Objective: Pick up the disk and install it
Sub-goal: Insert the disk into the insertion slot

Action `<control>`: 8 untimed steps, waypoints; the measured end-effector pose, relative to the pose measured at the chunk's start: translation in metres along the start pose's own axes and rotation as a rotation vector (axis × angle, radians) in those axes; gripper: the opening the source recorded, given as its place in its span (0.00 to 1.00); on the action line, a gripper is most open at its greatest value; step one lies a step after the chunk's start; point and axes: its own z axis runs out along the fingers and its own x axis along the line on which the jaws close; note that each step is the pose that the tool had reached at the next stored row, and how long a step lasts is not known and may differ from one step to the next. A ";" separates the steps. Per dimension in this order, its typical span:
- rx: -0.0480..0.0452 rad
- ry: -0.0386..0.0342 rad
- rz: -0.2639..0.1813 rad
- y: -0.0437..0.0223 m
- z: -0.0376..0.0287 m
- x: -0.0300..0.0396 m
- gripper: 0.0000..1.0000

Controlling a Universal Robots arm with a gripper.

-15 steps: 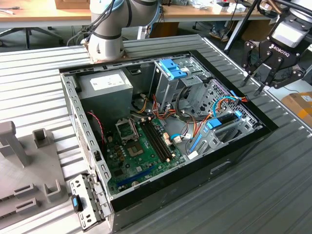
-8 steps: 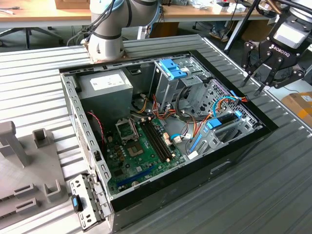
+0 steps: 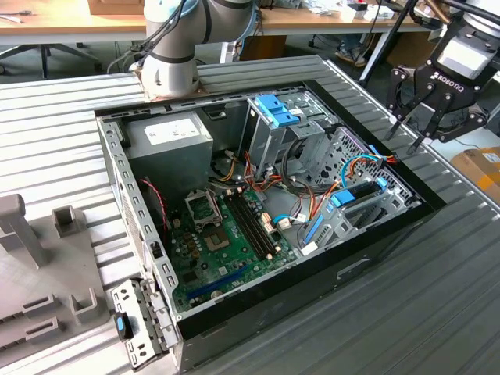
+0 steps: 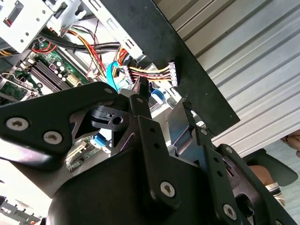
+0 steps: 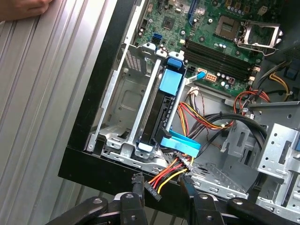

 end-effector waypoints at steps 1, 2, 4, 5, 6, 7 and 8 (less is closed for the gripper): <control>-0.0001 0.0003 0.000 0.0000 0.0001 0.0000 0.44; -0.0001 0.0002 0.000 0.0000 0.0001 0.0000 0.44; -0.0001 0.0002 -0.001 0.0000 0.0002 0.0000 0.44; 0.0000 0.0001 -0.006 -0.0002 0.0004 0.0001 0.44; 0.0000 0.0000 -0.011 -0.0006 0.0007 0.0003 0.44; -0.0001 0.0001 -0.031 -0.0020 0.0014 0.0007 0.44; -0.0001 0.0000 -0.049 -0.0031 0.0023 0.0011 0.44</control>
